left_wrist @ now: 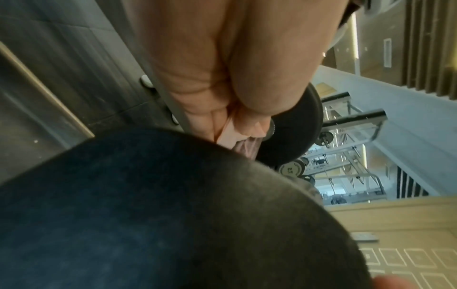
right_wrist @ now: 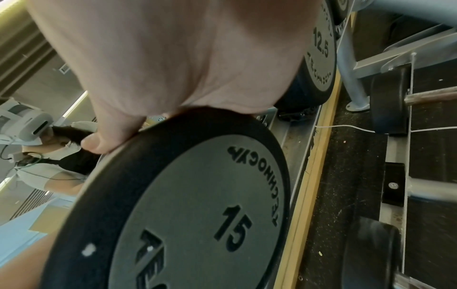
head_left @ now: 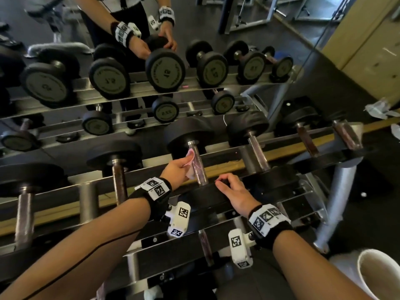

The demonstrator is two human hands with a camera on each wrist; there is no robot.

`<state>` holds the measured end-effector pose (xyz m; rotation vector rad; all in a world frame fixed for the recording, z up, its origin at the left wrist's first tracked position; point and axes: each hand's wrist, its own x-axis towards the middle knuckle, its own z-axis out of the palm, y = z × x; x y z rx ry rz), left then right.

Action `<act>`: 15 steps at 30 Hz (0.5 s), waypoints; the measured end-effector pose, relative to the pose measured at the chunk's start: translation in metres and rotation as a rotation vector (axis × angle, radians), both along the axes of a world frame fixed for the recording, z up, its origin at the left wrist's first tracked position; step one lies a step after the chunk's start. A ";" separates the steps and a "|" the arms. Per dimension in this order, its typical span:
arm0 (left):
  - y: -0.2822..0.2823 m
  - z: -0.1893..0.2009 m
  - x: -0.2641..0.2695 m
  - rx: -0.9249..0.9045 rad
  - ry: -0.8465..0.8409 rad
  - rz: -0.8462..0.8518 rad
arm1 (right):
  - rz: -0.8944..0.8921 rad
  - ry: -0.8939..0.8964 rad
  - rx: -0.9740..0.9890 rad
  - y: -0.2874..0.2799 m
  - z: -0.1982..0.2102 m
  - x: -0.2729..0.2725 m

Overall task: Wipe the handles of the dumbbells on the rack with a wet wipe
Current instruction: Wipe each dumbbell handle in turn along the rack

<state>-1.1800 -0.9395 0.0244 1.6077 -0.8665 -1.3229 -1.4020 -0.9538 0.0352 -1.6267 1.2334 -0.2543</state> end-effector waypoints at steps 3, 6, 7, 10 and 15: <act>0.006 0.002 0.001 0.015 -0.063 -0.076 | -0.019 -0.028 -0.008 0.001 -0.003 0.001; 0.016 0.009 0.004 0.056 -0.297 -0.258 | -0.027 -0.052 -0.002 0.002 -0.005 -0.001; 0.019 0.013 0.005 0.061 -0.229 -0.293 | -0.028 -0.060 0.000 0.002 -0.006 -0.001; 0.022 0.025 0.007 0.096 0.025 -0.259 | -0.033 -0.083 0.012 0.002 -0.007 -0.003; -0.003 0.028 0.015 0.031 0.110 0.169 | -0.050 -0.113 0.037 0.001 -0.010 -0.004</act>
